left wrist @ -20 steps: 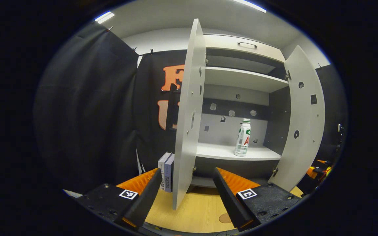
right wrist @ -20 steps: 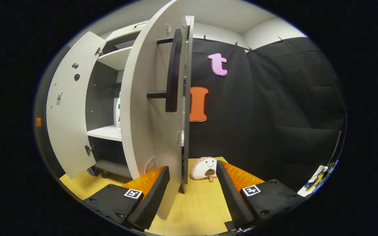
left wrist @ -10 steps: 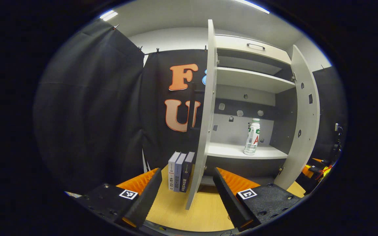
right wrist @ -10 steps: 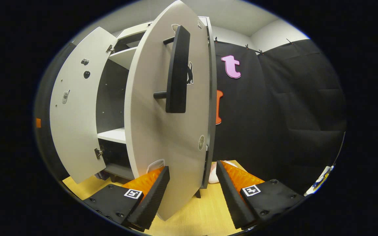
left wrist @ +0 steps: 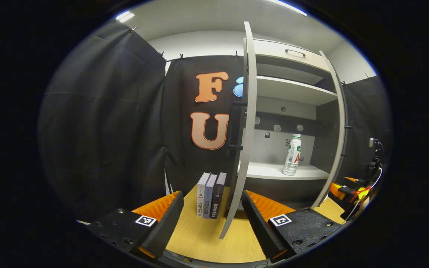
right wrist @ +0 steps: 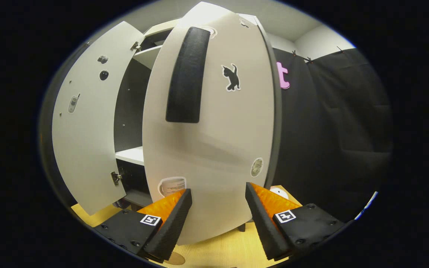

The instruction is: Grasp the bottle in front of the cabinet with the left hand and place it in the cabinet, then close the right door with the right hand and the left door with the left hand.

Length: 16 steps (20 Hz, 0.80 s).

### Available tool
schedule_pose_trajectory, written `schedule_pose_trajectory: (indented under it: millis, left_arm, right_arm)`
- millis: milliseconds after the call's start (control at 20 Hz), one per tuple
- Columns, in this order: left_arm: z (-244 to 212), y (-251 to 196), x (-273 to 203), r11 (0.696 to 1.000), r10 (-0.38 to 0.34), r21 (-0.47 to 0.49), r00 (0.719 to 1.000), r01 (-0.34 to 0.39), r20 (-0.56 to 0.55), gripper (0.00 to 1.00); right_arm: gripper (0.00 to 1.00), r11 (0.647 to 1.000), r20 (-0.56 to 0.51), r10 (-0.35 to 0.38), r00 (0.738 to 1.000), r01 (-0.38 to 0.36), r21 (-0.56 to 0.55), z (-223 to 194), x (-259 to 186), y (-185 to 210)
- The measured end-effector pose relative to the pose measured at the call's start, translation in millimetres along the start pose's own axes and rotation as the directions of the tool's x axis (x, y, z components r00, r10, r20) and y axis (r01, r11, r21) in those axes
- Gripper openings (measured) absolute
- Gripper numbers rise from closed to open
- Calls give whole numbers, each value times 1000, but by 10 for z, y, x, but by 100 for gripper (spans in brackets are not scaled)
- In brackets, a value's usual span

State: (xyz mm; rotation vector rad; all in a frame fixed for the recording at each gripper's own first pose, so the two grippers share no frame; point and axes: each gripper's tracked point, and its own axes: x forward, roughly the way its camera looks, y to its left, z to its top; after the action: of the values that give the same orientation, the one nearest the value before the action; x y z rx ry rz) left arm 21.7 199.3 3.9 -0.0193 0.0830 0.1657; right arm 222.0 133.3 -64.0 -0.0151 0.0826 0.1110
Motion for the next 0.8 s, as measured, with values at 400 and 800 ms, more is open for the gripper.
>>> schedule_pose_trajectory:
  millis: [400,800]
  left_arm:
    - [15,225,139,999,33,24,999,-33,5,95]
    - [-112,262,588,999,22,49,1000,-21,-14,95]
  right_arm:
    - [94,999,-6,-40,999,40,-13,-1,275,-49]
    - [94,999,1,-45,999,45,-7,18,324,-29]
